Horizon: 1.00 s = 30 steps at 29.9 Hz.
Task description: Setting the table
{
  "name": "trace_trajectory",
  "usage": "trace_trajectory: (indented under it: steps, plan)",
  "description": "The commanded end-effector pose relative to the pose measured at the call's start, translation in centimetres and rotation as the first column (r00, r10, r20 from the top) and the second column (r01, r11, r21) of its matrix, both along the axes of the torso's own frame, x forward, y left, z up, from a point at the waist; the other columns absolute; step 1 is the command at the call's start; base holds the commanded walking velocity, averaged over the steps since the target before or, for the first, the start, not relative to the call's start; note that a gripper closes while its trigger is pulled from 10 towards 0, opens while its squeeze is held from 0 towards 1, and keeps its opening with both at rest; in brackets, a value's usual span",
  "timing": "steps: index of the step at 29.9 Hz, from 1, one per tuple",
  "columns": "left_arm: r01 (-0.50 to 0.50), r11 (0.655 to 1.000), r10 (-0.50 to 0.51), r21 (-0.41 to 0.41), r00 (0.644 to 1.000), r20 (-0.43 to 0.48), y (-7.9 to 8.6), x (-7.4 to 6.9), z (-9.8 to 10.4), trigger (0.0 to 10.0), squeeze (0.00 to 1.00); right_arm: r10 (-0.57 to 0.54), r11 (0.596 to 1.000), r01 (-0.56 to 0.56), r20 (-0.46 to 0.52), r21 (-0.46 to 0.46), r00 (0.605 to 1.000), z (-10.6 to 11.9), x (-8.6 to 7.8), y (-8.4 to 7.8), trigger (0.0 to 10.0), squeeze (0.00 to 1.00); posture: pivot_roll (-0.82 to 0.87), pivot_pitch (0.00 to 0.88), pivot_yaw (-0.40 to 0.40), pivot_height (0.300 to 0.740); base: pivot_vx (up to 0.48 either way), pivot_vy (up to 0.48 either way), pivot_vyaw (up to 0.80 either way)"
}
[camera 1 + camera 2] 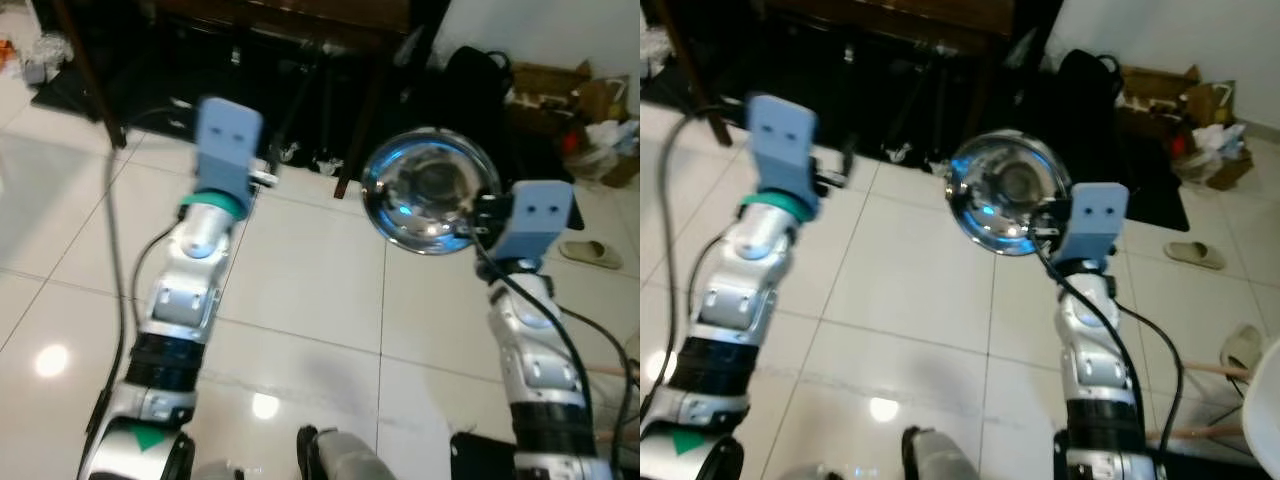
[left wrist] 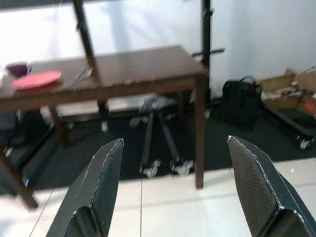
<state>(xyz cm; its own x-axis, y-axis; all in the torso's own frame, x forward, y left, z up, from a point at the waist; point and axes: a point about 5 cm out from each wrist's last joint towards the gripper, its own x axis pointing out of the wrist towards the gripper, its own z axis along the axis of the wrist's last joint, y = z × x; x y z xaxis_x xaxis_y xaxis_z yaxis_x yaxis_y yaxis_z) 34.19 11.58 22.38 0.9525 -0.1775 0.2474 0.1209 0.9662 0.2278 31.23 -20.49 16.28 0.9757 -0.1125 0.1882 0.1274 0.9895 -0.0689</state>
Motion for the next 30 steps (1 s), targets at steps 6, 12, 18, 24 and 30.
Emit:
trace_trajectory:
  steps: [6, 12, 18, 24, 30]
  plan:
    - [-0.009, 1.000, 0.009, 0.006, 1.000, -0.010, 0.1, -0.1, -0.3, 10.0, 0.00, -0.003, 1.000, 0.003, 0.009, 0.008, 1.000, 0.1, -0.1, -0.1, 10.0, 0.00, 0.02, 0.049, -0.059, 0.740, 0.000, 0.000, -0.80]
    - [-0.012, 1.000, 0.012, 0.005, 1.000, -0.010, 0.1, 0.0, -0.3, 10.0, 0.00, -0.002, 1.000, 0.002, 0.012, 0.006, 1.000, 0.1, 0.0, 0.0, 10.0, 0.00, 0.02, 0.047, -0.061, 0.740, 0.000, 0.000, -0.68]
    - [-0.066, 0.998, 0.066, 0.010, 0.998, 0.006, 0.6, 0.1, -0.3, 10.0, 0.00, 0.024, 1.000, -0.024, 0.031, -0.005, 0.999, 0.6, 0.2, 0.6, 10.0, 0.00, 0.03, 0.041, -0.062, 0.740, 0.120, 0.000, 0.00]
    - [-0.144, 0.989, 0.143, 0.042, 0.990, 0.014, 1.4, 0.4, -0.5, 10.0, 0.00, 0.069, 0.998, -0.069, 0.050, -0.008, 0.996, 1.0, 0.2, 1.6, 10.0, 0.00, 0.03, 0.035, -0.064, 0.740, 0.480, 0.000, 0.00]
    - [-0.141, 0.989, 0.141, 0.036, 0.990, 0.011, 1.4, 0.3, -0.5, 10.0, 0.00, 0.078, 0.997, -0.078, 0.052, -0.005, 0.996, 1.1, 0.3, 1.8, 10.0, 0.00, 0.03, 0.034, -0.064, 0.740, 0.480, 0.000, 0.00]
